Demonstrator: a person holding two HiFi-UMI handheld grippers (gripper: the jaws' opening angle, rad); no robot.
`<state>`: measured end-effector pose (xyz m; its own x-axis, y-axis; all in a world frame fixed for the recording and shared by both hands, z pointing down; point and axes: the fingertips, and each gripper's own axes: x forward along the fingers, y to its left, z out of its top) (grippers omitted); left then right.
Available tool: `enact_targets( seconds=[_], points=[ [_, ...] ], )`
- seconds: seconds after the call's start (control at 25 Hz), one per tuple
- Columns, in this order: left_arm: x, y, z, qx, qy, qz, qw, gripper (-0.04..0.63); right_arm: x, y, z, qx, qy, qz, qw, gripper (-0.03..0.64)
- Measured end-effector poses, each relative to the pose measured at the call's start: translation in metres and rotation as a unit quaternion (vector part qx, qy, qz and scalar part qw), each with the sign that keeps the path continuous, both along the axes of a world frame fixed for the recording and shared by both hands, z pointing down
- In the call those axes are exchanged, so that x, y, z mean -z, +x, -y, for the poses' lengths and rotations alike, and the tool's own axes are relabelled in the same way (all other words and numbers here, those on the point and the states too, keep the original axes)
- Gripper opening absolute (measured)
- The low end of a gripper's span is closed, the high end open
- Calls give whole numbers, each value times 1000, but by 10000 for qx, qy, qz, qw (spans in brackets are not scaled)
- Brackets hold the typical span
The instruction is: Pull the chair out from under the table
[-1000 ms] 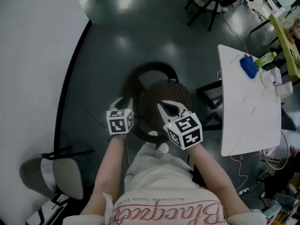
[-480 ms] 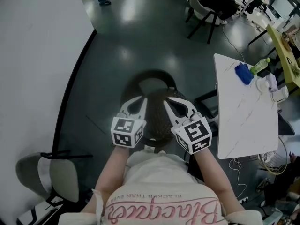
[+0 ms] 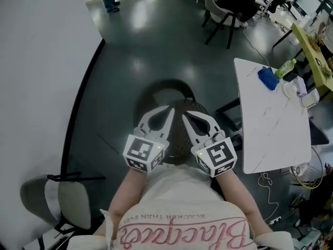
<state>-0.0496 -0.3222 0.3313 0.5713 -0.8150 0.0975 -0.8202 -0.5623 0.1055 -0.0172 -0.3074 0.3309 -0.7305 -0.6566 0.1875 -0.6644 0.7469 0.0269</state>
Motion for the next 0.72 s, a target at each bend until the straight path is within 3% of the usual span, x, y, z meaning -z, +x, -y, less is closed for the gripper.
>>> enact_targets(
  seconds=[0.36,0.72],
  points=[
    [5,16,-5,-148,263,134,9995,5,-2,6,-1,-133,113,-47,9998,3],
    [5,21,-6,-174,248,202,9993,5,-3,8,-1,-125,-15,90,9999,3]
  ],
)
